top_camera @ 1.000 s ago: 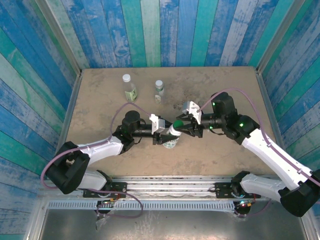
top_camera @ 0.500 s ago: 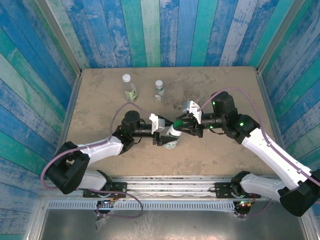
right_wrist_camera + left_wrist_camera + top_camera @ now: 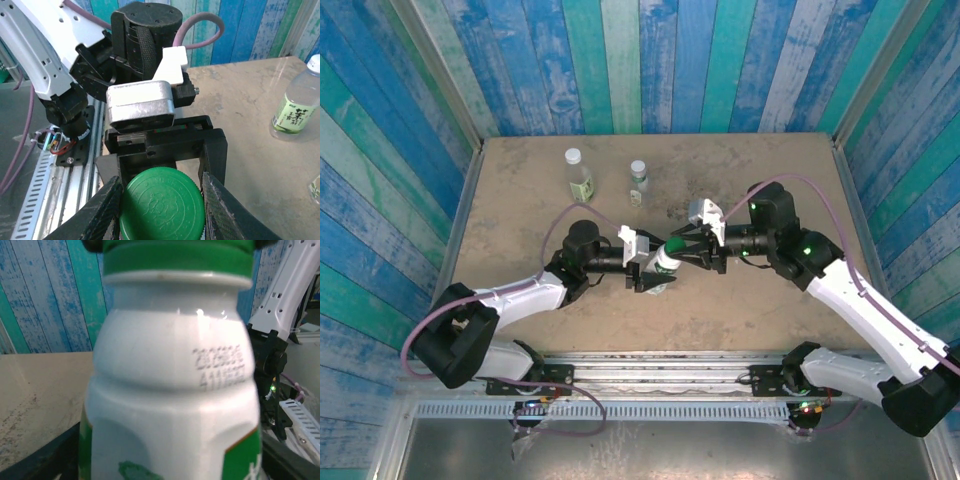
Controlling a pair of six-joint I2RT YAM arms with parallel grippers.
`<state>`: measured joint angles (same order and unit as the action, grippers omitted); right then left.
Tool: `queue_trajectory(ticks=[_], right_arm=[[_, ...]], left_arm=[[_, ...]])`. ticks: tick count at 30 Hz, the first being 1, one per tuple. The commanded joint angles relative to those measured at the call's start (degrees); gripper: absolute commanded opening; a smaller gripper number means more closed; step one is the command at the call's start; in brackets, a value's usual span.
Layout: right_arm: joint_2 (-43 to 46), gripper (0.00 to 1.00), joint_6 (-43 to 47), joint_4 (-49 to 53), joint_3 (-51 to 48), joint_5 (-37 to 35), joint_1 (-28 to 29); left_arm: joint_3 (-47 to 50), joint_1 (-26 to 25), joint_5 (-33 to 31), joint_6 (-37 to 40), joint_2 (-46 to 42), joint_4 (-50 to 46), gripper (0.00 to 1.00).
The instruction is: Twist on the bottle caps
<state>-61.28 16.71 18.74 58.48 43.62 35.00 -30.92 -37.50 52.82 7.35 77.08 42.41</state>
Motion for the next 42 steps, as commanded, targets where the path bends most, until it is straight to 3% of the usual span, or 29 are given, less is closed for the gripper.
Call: queue_trajectory(ticks=[1,7,14,17,19,22,27,34,37,42], right_arm=[[0.72,0.26,-1.02,-1.39,-1.0,1.44,-0.29],[-0.38,0.28,-7.42,-2.13,-1.5,-6.95,-0.29],[-2.81,0.25,-36.15,-4.2,-4.56,-29.87,1.03],[-4.4,0.23,-42.29,-3.23,-5.0,-40.42,4.51],[-5.2,0.22,-46.58,-3.36,-5.13,-42.5,5.07],[-5.13,0.26,-46.35,-3.09,-4.12,-43.3,4.78],[-1.28,0.54,-34.12,-6.37,-2.96,-35.24,3.05],[5.93,0.74,-13.35,-8.52,-4.96,-15.0,0.35],[7.57,0.76,-9.09,-8.99,-5.5,-9.48,-0.13],[6.23,0.7,-7.66,-7.51,-4.42,-6.7,-0.3]], left_arm=[[-0.81,0.05,0.07,-0.11,-1.7,1.07,0.67],[-0.73,0.05,-8.6,0.53,-2.22,1.18,0.54],[-4.12,-0.23,-27.24,0.93,2.59,5.39,0.47],[-4.26,-1.91,-35.1,3.15,4.95,8.54,0.46],[-4.13,-3.03,-38.84,4.73,5.58,9.21,0.46],[-2.79,-3.11,-39.45,3.22,4.81,9.95,0.46],[-1.45,-2.55,-34.73,1.35,2.7,5.69,0.47],[-1.13,-0.12,-8.69,-0.52,1.07,3.79,0.49],[-1.83,-0.12,-3.13,-0.64,0.13,3.24,0.49],[-2.66,-0.12,-0.37,1.48,-0.69,0.6,0.49]])
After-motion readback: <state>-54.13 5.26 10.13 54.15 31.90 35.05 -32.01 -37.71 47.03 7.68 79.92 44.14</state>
